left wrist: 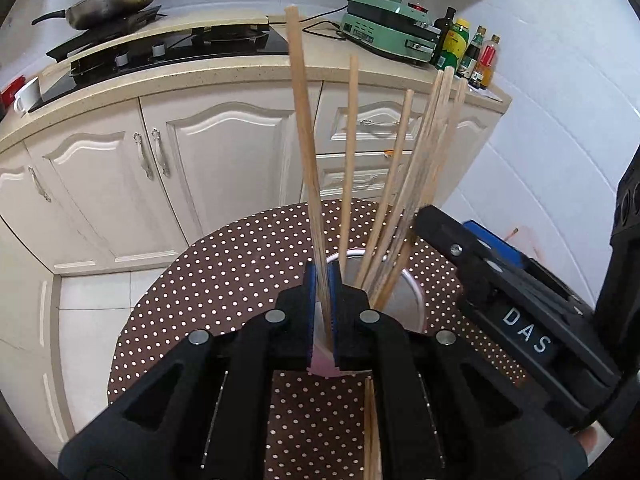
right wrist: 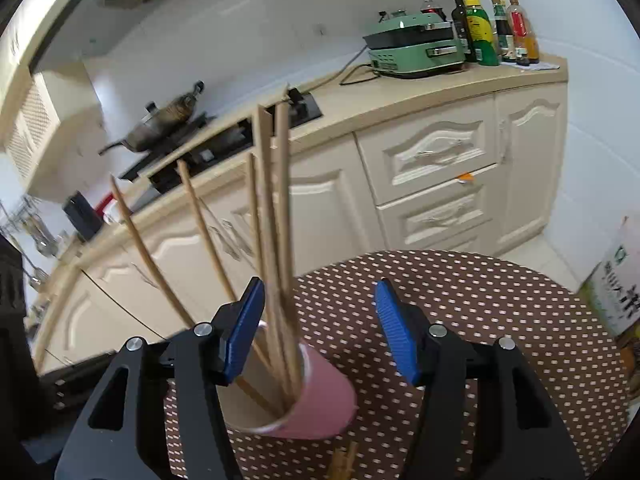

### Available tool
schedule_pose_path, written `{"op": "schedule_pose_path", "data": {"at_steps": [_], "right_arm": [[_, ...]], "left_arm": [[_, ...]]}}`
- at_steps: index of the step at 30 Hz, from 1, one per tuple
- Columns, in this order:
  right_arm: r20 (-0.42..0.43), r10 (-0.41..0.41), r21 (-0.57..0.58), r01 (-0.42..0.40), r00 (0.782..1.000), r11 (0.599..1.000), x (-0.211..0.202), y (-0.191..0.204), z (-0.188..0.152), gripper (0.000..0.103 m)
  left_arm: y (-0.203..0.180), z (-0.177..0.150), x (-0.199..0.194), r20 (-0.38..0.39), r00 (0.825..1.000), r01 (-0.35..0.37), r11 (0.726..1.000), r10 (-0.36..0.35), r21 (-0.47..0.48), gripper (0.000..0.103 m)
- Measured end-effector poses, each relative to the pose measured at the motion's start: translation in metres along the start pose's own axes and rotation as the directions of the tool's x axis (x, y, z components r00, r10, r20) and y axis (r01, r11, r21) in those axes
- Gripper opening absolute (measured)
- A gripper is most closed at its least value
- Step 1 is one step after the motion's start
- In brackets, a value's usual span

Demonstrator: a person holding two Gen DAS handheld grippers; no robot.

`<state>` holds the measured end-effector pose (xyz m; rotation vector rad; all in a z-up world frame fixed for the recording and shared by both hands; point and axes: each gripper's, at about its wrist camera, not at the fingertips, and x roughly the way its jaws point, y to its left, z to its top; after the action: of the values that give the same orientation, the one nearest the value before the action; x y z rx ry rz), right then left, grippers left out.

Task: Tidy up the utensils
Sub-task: 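Raise both open tools away from the pink cup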

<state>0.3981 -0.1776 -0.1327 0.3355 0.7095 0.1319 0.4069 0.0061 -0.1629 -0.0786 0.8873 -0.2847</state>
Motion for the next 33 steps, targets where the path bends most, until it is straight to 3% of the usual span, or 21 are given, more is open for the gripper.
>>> {"op": "schedule_pose_path", "data": {"at_steps": [3,7,10,12,18,33], "right_arm": [[-0.001,-0.008,0.010,0.008,1.000,1.000,-0.006,-0.004,-0.003,0.057],[0.004,-0.032,-0.013,0.032,0.999,0.999,-0.014,-0.006,-0.008,0.062],[0.001,-0.043,-0.015,0.043,0.999,0.999,-0.022,-0.007,-0.011,0.066],[-0.010,-0.059,-0.009,0.059,0.998,0.998,-0.028,-0.008,-0.011,0.073],[0.027,-0.076,-0.059,0.077,0.997,0.995,-0.059,-0.004,-0.014,0.078],[0.047,-0.051,-0.087,0.055,0.998,0.995,-0.154,0.000,-0.018,0.087]], "left_arm": [[0.004,-0.005,0.004,-0.018,1.000,-0.010,1.000,0.010,-0.011,0.015],[0.004,-0.011,-0.002,0.006,1.000,-0.024,1.000,0.024,-0.016,0.052],[0.002,-0.013,-0.009,0.024,0.999,-0.033,0.999,0.034,-0.013,0.052],[-0.001,-0.015,-0.013,0.030,0.999,-0.043,0.999,0.043,-0.005,0.052],[-0.013,-0.021,-0.034,0.057,0.996,-0.066,0.998,0.065,0.009,0.053],[-0.053,-0.040,-0.136,0.144,0.984,-0.107,0.994,0.108,-0.017,0.059]]}}
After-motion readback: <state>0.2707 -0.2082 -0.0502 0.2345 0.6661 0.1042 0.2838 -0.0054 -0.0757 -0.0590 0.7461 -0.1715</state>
